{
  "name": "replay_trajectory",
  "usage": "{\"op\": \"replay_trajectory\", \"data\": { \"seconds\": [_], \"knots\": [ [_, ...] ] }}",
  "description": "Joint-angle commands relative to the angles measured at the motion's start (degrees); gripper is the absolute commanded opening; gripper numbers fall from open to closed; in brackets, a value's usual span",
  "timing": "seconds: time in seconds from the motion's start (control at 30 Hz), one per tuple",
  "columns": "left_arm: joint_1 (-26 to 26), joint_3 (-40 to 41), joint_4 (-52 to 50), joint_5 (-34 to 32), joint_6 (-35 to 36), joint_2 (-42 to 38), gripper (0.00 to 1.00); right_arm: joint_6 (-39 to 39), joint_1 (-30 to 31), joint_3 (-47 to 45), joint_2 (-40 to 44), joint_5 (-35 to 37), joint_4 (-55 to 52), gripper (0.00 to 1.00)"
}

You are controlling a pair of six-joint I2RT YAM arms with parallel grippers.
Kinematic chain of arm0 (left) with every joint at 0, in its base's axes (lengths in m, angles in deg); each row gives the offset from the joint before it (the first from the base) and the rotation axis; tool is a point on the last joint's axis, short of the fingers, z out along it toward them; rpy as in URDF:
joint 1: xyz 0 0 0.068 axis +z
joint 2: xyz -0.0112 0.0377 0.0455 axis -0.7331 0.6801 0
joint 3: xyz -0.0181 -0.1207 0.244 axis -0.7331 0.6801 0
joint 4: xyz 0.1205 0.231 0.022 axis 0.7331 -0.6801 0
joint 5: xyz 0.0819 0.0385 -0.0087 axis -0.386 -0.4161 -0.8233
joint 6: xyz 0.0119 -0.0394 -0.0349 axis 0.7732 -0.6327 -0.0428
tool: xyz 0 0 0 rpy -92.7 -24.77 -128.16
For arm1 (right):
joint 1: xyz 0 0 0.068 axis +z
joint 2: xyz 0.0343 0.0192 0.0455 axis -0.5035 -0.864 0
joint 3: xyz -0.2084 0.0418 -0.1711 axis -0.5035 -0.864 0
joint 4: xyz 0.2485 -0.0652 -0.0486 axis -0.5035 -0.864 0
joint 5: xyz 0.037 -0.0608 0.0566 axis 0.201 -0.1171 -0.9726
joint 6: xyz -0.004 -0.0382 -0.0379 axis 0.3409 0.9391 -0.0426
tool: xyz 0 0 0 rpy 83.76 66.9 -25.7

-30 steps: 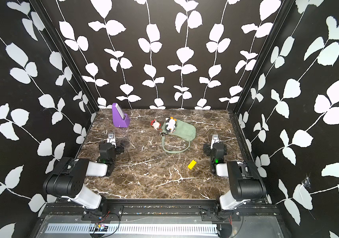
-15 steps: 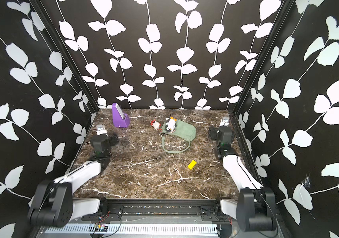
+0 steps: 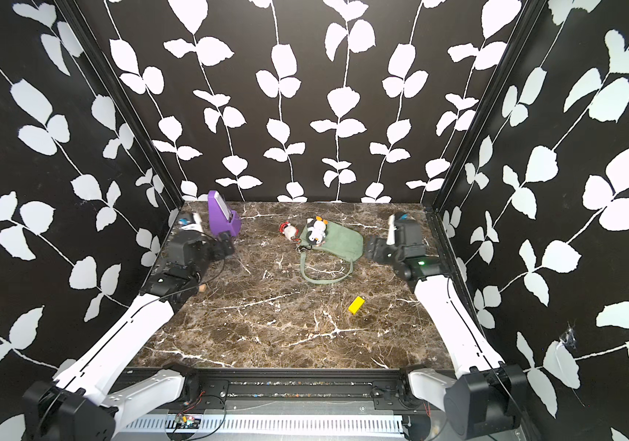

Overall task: Remove the decoration from the bag
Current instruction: Pick up the bag from the center of the board.

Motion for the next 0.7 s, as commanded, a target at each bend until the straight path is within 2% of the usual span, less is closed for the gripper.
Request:
{"op": "replay_trajectory", "data": {
  "seconds": [0.0, 0.1, 0.2, 0.3, 0.4, 0.53, 0.67],
  "knots": [
    [-5.1, -2.0, -7.9, 5.0, -0.5, -2.3, 0.97, -3.2, 8.4, -0.2, -0.9, 4.1, -2.4, 0.86],
    [-9.1, -2.0, -10.7, 7.1, -0.2, -3.1, 0.97, -5.0, 15.3, 0.6, -4.4, 7.9, -1.8, 0.85],
    [-9.5, -1.7, -13.5, 11.8, -1.4, -4.3, 0.97, -6.8, 21.6, 3.0, -10.0, 11.4, -0.5, 0.83],
    [-9.6, -1.1, -16.4, 13.1, -1.3, -6.3, 0.97, -8.3, 26.2, 6.0, -17.1, 13.6, 1.1, 0.82],
    [-9.5, -0.6, -18.5, 13.5, -0.7, -8.7, 0.97, -9.6, 28.8, 9.6, -23.6, 15.1, 0.9, 0.81],
    [-9.5, -1.2, -19.2, 18.3, -0.6, -10.0, 0.89, -10.7, 30.7, 14.4, -31.6, 16.4, -0.4, 0.8],
    [-9.5, -0.7, -17.4, 22.1, -1.6, -9.9, 0.91, -10.8, 31.5, 18.0, -36.8, 18.1, -2.0, 0.77]
  ]
}}
